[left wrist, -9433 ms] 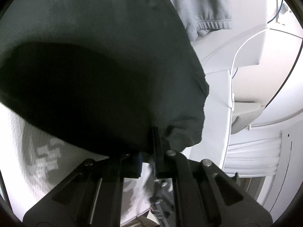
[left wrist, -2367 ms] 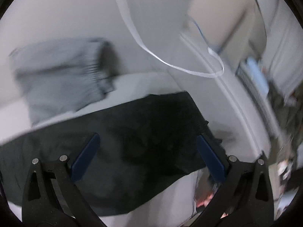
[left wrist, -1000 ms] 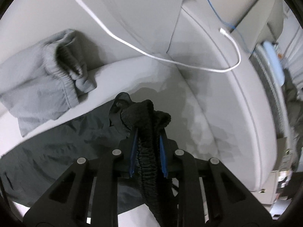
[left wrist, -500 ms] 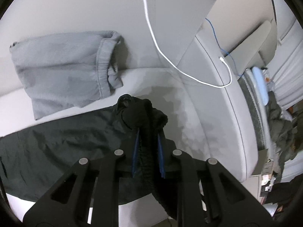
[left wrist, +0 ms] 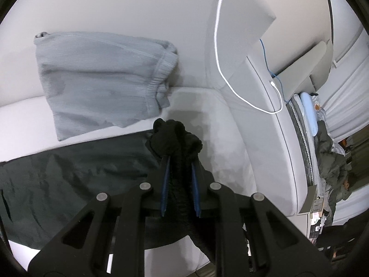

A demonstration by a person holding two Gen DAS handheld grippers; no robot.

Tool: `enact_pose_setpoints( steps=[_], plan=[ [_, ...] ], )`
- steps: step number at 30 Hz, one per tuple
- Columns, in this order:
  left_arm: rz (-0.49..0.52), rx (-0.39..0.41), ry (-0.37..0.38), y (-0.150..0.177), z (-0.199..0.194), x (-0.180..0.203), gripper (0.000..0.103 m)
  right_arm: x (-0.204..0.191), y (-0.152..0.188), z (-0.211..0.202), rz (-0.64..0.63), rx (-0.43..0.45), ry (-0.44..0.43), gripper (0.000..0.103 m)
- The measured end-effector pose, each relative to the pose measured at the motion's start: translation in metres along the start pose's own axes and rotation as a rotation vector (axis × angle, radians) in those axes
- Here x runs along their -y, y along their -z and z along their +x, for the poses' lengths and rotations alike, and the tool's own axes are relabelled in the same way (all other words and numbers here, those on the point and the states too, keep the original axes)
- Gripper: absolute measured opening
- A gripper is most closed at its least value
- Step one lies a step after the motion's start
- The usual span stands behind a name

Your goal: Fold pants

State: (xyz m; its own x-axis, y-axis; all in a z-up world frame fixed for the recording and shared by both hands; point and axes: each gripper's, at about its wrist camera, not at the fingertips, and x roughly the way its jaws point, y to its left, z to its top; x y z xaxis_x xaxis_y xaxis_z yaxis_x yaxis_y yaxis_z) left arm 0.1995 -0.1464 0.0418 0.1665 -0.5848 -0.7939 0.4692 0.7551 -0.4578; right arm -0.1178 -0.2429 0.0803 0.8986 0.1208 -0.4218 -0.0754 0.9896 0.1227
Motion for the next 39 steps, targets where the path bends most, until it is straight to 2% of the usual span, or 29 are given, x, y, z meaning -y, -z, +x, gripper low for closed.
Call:
enact_pose_setpoints(
  steps=[7, 13, 25, 39],
  plan=[
    [-0.028, 0.021, 0.018, 0.003, -0.014, -0.050, 0.013, -0.013, -0.010, 0.031, 0.062, -0.064, -0.133, 0.015],
    [-0.062, 0.030, 0.025, 0.009, -0.017, -0.093, 0.013, -0.033, -0.015, 0.060, 0.064, -0.113, -0.178, 0.015],
    [-0.061, 0.045, 0.006, 0.015, -0.022, -0.144, 0.013, -0.075, -0.008, 0.115, 0.042, -0.193, -0.243, 0.015],
    [-0.088, 0.039, -0.008, 0.029, -0.004, -0.204, 0.013, -0.112, 0.022, 0.174, 0.002, -0.303, -0.268, 0.015]
  ],
)
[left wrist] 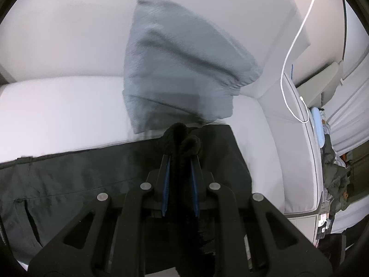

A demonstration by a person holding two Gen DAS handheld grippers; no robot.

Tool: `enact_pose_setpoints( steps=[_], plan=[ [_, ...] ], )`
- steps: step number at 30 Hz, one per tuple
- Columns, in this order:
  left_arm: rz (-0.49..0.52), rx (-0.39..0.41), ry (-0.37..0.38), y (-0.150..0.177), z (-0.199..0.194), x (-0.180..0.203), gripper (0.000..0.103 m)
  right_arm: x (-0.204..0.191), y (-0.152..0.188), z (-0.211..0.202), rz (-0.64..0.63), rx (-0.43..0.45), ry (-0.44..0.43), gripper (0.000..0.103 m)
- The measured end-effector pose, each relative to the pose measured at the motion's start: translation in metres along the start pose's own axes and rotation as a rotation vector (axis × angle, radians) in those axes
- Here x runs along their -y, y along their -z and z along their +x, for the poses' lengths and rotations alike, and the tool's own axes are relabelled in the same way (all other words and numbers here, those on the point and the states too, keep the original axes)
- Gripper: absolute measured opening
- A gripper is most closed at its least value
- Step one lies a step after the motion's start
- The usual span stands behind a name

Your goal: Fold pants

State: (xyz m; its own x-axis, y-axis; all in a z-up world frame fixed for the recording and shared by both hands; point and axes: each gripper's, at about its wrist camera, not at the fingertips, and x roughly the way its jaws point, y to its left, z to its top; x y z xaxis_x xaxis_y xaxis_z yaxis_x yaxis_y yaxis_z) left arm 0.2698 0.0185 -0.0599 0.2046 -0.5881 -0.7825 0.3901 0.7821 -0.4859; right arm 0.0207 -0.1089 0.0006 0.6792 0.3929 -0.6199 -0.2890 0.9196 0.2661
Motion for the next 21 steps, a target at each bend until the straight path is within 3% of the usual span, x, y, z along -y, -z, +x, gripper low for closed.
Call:
enact_pose_setpoints(
  steps=[21],
  plan=[
    [0.007, -0.022, -0.052, 0.017, 0.038, -0.043, 0.013, -0.015, 0.011, 0.091, -0.091, -0.161, 0.090, 0.015]
  ],
)
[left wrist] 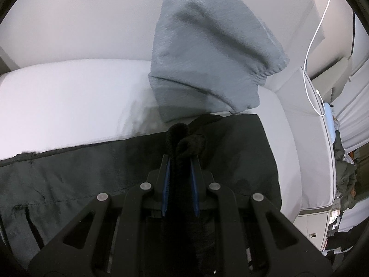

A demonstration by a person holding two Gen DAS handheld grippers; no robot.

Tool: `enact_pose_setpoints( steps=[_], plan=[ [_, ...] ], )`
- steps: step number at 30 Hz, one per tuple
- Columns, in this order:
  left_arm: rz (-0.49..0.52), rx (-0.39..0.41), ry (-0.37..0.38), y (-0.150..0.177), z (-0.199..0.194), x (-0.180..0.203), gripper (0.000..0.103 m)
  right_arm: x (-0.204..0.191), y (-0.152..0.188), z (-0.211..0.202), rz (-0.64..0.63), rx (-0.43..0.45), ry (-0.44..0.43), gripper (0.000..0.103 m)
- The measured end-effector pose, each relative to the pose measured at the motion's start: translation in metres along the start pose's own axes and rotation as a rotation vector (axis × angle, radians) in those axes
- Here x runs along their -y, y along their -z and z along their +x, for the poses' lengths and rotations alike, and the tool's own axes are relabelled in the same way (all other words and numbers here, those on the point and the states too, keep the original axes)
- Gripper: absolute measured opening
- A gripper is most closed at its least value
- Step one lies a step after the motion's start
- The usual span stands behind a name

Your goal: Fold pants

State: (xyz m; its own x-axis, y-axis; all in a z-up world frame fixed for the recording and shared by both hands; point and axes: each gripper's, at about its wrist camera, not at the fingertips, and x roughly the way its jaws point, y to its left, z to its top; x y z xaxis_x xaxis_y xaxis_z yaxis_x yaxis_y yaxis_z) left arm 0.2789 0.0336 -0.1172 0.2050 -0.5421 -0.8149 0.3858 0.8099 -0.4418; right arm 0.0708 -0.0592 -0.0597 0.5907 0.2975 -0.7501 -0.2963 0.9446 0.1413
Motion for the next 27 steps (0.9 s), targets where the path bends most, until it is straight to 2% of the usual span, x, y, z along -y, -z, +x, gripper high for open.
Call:
enact_pose_setpoints(
  steps=[7, 16, 23, 27],
  plan=[
    [-0.023, -0.002, -0.015, 0.003, 0.013, -0.012, 0.014, -0.018, 0.003, 0.021, -0.053, -0.043, 0.046, 0.015],
    [-0.076, 0.009, 0.005, 0.010, 0.022, -0.032, 0.016, -0.041, 0.008, 0.040, -0.083, -0.070, 0.089, 0.015],
    [-0.141, 0.017, 0.014, 0.016, 0.030, -0.052, 0.018, -0.046, 0.012, 0.046, -0.099, -0.095, 0.106, 0.018],
    [-0.143, 0.026, 0.008, 0.020, 0.034, -0.055, 0.019, -0.052, 0.013, 0.052, -0.108, -0.111, 0.120, 0.025]
  ],
)
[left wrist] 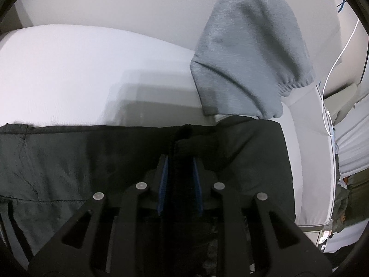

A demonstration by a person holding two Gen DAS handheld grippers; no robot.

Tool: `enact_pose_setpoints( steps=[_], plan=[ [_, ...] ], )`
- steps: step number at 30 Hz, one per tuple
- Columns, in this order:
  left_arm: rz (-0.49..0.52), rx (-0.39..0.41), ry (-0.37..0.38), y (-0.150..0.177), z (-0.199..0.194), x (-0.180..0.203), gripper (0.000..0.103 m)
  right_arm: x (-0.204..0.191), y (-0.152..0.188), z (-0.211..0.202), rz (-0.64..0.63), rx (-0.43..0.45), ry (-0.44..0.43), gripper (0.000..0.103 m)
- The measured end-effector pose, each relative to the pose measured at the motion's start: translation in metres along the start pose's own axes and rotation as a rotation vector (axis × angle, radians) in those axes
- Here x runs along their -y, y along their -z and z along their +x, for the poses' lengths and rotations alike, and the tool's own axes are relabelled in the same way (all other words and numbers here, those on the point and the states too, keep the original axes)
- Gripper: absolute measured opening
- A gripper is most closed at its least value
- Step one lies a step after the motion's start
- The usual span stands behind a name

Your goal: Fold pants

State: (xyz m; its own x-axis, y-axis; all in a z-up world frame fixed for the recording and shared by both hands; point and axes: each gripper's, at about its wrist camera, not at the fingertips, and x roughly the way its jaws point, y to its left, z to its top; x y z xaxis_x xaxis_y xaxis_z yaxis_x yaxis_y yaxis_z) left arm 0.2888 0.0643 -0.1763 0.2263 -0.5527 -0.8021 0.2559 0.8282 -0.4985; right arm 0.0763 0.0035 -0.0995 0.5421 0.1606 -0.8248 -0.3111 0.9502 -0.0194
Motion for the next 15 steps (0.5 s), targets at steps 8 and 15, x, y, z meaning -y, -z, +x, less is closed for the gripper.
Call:
enact_pose_setpoints(
  steps=[8, 15],
  plan=[
    [-0.009, -0.009, 0.000, -0.002, 0.000, -0.003, 0.025, -0.015, -0.003, 0.001, -0.031, -0.011, 0.016, 0.046],
    [-0.027, 0.117, -0.055, -0.013, -0.048, -0.004, 0.075, -0.021, -0.008, -0.014, -0.036, -0.019, -0.016, 0.074]
  ],
)
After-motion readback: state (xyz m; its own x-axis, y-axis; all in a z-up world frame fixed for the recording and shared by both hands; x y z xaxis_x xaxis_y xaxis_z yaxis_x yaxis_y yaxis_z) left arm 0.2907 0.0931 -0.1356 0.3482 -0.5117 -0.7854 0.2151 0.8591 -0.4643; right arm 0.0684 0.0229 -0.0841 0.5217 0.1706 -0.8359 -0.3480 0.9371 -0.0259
